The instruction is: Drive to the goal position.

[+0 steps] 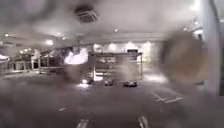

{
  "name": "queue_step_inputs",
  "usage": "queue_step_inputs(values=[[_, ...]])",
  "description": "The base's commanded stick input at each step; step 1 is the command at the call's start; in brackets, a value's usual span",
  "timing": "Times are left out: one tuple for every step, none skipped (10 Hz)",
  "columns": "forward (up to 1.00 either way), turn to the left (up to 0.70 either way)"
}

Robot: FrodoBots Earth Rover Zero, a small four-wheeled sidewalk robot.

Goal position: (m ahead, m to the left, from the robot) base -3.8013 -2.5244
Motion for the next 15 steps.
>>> queue_step_inputs(values=[[0.00, 0.00], [0.00, 0.00], [0.00, 0.00], [0.00, 0.00], [0.00, 0.00], [0.00, 0.00], [0.00, -0.37], [0.00, -0.45], [0.00, -0.41], [0.00, -0.16], [0.00, 0.00], [0.15, 0.09], [0.45, 0.27], [0.45, 0.27], [0.45, 0.27]])
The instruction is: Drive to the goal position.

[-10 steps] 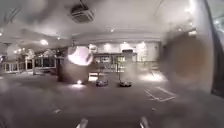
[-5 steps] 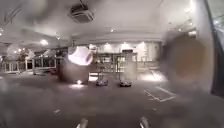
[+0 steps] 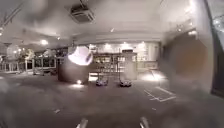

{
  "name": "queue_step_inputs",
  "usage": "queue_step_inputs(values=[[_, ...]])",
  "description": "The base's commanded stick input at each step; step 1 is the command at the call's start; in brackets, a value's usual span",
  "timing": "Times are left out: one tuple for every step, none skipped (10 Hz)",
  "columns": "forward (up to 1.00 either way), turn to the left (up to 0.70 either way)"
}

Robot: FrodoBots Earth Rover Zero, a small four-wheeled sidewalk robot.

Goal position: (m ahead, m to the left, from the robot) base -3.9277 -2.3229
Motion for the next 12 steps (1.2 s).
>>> queue_step_inputs(values=[[0.45, 0.27], [0.45, 0.27], [0.45, 0.27], [0.34, 0.32], [0.11, 0.41], [0.00, 0.45], [0.00, 0.45], [0.00, 0.45], [0.00, 0.45], [0.00, 0.45], [0.00, 0.45], [0.00, 0.45]])
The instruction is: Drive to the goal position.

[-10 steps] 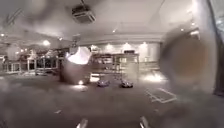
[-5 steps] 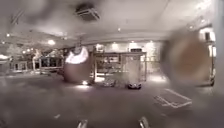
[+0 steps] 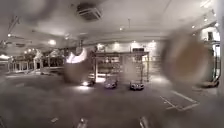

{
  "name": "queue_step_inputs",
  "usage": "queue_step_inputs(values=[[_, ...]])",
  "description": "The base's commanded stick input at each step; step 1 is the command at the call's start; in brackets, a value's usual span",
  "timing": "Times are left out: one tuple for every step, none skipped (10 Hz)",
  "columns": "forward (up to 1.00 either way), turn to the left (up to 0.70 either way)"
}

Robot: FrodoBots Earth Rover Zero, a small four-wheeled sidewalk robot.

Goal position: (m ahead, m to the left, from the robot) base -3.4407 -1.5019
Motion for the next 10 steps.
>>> queue_step_inputs(values=[[0.00, 0.45], [0.00, 0.45], [0.00, 0.45], [0.00, 0.45], [0.00, 0.45], [0.00, 0.45], [0.00, 0.45], [0.00, 0.45], [0.00, 0.45], [0.00, 0.45]])
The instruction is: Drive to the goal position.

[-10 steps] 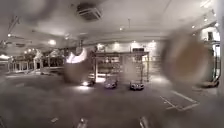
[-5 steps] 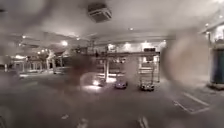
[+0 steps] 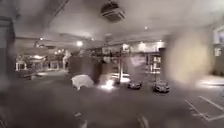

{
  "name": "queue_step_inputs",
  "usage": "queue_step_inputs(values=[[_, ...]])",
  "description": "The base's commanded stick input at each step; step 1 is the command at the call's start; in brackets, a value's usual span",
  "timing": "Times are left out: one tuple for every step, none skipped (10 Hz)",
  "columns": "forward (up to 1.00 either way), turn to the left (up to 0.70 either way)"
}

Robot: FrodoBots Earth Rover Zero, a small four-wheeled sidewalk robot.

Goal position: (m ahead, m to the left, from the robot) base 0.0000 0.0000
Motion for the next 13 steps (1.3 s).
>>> queue_step_inputs(values=[[0.00, 0.45], [0.00, 0.45], [0.00, 0.45], [0.00, 0.45], [0.00, 0.45], [0.00, 0.45], [0.00, 0.45], [0.00, 0.45], [0.00, 0.45], [0.00, 0.45], [0.30, 0.70], [0.45, 0.27], [0.45, 0.27]])
